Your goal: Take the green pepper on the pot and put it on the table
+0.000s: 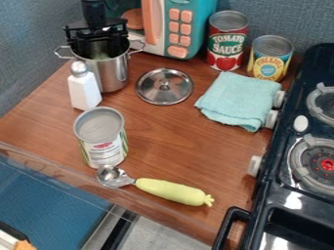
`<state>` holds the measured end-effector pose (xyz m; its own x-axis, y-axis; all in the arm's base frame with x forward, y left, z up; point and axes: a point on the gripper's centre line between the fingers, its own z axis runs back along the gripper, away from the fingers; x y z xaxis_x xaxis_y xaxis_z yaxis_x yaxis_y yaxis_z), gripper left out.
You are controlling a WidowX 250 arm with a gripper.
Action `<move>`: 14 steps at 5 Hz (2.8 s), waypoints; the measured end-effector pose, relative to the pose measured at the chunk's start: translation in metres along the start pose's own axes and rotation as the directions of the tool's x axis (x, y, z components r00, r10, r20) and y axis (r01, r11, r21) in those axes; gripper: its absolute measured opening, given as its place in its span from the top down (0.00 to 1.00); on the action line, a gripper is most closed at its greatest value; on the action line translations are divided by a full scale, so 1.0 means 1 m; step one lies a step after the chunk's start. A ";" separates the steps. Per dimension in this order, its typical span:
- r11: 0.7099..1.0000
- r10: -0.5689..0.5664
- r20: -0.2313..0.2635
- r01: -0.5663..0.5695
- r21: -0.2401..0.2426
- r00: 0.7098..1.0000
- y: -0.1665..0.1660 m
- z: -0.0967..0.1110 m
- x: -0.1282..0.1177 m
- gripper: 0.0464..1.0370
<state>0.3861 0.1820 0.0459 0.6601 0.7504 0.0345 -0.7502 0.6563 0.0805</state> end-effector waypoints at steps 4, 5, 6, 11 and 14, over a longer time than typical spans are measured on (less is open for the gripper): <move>0.990 -0.023 -0.046 0.016 -0.141 0.999 -0.024 0.082 -0.014 0.32; 0.984 -0.038 -0.012 0.035 -0.173 0.999 -0.026 0.109 -0.021 0.32; 0.978 -0.102 -0.010 0.099 -0.186 0.995 -0.036 0.116 -0.045 0.32; 0.903 -0.429 0.036 0.428 0.030 0.903 -0.062 0.045 -0.148 0.32; 0.917 -0.398 0.047 0.397 0.040 0.916 -0.066 0.027 -0.149 0.32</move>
<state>0.3385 0.0245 0.0624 0.9053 0.4223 0.0467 -0.4247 0.8964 0.1270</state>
